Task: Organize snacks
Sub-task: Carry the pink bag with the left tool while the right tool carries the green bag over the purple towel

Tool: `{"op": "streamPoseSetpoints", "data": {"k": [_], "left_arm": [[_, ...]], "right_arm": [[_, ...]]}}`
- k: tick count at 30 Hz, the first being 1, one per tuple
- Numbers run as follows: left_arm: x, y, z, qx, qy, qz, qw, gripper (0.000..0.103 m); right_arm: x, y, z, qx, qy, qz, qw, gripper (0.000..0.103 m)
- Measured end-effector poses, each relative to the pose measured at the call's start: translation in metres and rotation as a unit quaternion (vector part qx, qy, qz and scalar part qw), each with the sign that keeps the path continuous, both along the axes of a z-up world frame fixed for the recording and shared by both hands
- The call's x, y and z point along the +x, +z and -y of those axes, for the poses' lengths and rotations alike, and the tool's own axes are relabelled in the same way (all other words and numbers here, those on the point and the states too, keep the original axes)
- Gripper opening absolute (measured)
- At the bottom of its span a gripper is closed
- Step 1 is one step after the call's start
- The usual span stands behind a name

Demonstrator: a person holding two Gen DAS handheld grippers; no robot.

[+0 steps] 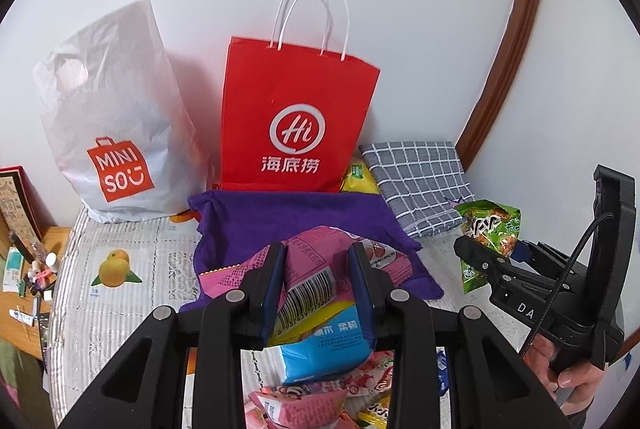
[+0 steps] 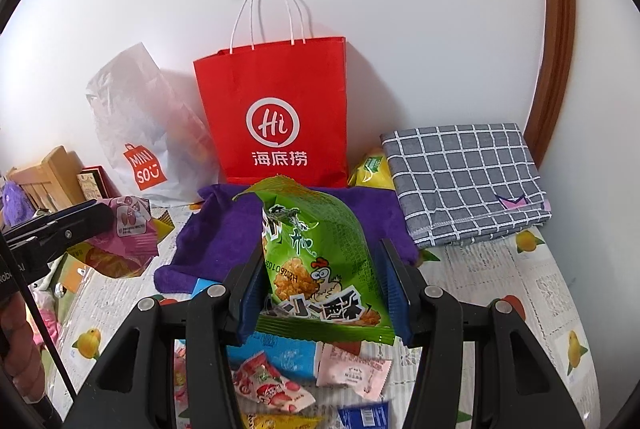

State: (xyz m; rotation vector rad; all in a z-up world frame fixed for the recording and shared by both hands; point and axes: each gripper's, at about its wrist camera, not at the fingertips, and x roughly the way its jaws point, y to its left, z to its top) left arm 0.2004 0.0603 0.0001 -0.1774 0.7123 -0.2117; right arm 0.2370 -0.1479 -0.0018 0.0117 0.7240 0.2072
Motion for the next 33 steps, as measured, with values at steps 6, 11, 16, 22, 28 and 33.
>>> {"op": "streamPoseSetpoints", "data": {"k": [6, 11, 16, 22, 28, 33], "left_arm": [[0.013, -0.012, -0.001, 0.004, 0.001, -0.013, 0.9999, 0.031], [0.027, -0.02, 0.001, 0.009, 0.0, -0.021, 0.9997, 0.031], [0.043, -0.023, 0.002, 0.017, -0.002, -0.022, 0.9996, 0.031], [0.065, -0.026, -0.003, 0.009, 0.0, -0.029, 0.9995, 0.031], [0.089, -0.032, -0.007, 0.019, 0.014, -0.04, 0.9989, 0.031], [0.111, -0.046, -0.01, 0.025, 0.026, -0.052, 0.998, 0.031]], "right_arm": [[0.015, -0.017, -0.004, 0.003, 0.001, -0.016, 1.0, 0.052], [0.035, -0.025, -0.005, -0.007, 0.005, -0.025, 1.0, 0.052], [0.057, -0.021, -0.007, -0.021, 0.01, -0.016, 1.0, 0.052], [0.084, -0.018, -0.007, -0.021, 0.009, -0.001, 1.0, 0.052], [0.113, -0.029, -0.004, -0.014, 0.009, -0.011, 1.0, 0.052], [0.138, -0.049, 0.003, 0.005, 0.011, -0.035, 0.999, 0.052]]}}
